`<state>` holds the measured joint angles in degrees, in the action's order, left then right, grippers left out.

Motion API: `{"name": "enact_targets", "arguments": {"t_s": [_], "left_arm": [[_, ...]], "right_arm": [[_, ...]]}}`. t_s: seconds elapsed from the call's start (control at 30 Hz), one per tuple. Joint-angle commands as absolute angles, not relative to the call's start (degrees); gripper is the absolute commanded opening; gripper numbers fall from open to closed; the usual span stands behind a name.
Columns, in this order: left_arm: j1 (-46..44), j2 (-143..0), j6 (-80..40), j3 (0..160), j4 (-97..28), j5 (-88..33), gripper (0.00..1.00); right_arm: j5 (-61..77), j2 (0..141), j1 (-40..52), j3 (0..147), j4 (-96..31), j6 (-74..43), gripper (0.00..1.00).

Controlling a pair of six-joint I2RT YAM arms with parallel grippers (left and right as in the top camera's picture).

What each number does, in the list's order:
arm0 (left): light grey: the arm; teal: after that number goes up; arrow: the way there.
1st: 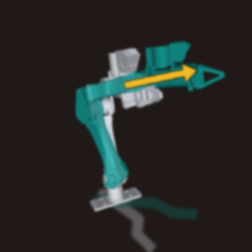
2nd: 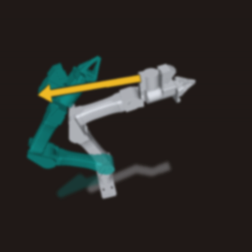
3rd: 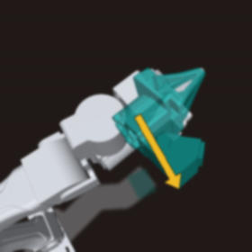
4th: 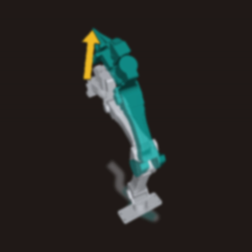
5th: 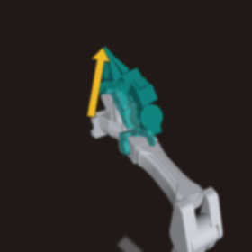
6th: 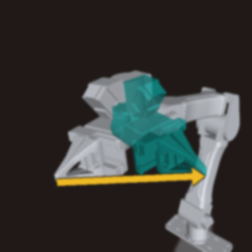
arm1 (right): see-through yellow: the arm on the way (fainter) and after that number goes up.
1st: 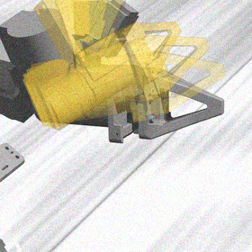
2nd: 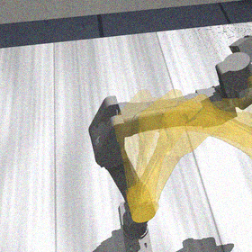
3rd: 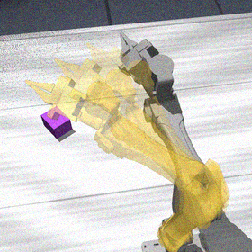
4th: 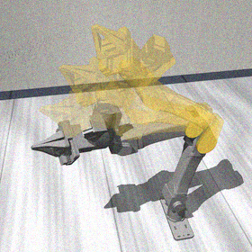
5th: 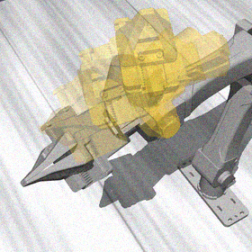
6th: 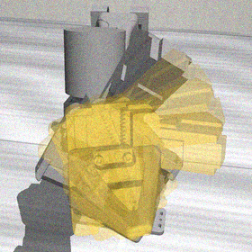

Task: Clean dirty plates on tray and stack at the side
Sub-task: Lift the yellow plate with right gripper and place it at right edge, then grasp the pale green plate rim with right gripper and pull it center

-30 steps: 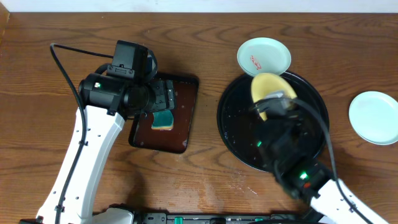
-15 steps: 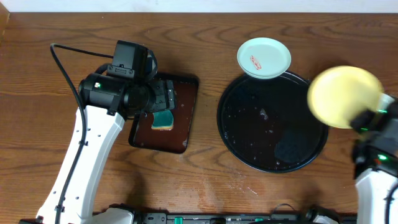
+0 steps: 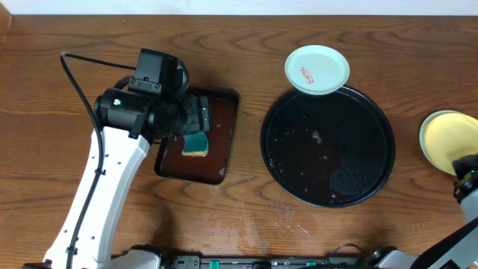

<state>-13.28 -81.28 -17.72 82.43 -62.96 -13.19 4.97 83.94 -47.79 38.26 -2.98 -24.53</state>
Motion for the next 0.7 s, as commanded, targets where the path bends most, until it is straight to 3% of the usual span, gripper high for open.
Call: {"name": "enact_targets", "arguments": {"t_s": [0.0, 0.2, 0.43, 0.53, 0.67], "left_arm": [[-13.19, -81.23, -17.17, 83.11, -63.11, -13.04, 0.84], [-13.19, -81.23, -17.17, 83.11, -63.11, -13.04, 0.84], [-13.19, -81.23, -17.17, 83.11, -63.11, -13.04, 0.84], [-13.19, -81.23, -17.17, 83.11, -63.11, -13.04, 0.84], [-13.19, -81.23, -17.17, 83.11, -63.11, -13.04, 0.84]], "right_arm": [[20.51, 82.76, -44.42, 42.02, -1.87, -21.54, 0.4], [30.41, 79.35, -29.71, 49.34, -5.61, -15.68, 0.4], [17.56, 82.37, -5.74, 57.06, -18.09, -5.08, 0.52], [11.22, 86.24, -1.04, 57.39, -16.6, -6.5, 0.58], [9.08, 92.64, -1.1, 57.39, -10.24, -18.74, 0.57]]}}
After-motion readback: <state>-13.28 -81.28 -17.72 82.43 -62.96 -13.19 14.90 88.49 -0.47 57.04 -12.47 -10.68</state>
